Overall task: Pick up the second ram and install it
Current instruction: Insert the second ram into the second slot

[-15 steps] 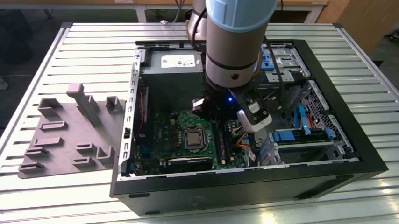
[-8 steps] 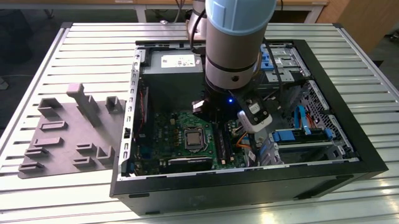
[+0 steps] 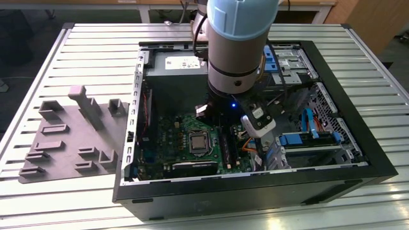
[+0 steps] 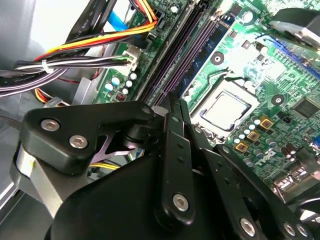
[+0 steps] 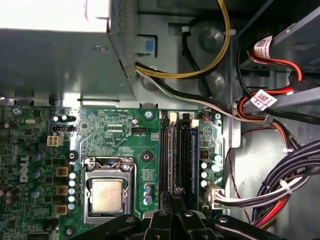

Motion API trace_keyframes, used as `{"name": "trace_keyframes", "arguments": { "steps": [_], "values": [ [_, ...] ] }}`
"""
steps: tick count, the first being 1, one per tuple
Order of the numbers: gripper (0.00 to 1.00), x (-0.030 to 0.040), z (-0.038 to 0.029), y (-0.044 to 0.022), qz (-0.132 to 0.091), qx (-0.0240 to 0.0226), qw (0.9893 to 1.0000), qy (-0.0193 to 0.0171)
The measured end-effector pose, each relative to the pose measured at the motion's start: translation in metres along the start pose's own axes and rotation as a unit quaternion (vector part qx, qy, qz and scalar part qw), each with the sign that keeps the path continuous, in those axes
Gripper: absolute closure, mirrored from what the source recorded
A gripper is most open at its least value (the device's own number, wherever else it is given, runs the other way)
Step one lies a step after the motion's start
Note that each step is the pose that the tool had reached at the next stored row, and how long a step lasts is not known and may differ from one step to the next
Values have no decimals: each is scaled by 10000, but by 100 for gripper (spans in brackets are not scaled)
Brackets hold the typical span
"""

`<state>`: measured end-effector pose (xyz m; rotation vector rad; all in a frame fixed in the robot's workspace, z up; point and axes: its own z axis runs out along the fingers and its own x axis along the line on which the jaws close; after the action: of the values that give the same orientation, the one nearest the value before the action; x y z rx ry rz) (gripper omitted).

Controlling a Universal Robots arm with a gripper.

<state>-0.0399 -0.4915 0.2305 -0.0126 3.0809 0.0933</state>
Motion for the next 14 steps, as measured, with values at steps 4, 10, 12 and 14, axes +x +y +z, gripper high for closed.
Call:
{"name": "trace_keyframes", "arguments": {
  "steps": [4, 10, 12, 14],
  "values": [
    [88, 0, 15, 14, -13, -2, 10000, 1],
    [88, -2, 43, 13, -16, 0, 10000, 2],
    [88, -7, 47, 14, -16, 0, 10000, 1],
    [88, -11, 50, 14, -16, -1, 10000, 1]
  ]
}}
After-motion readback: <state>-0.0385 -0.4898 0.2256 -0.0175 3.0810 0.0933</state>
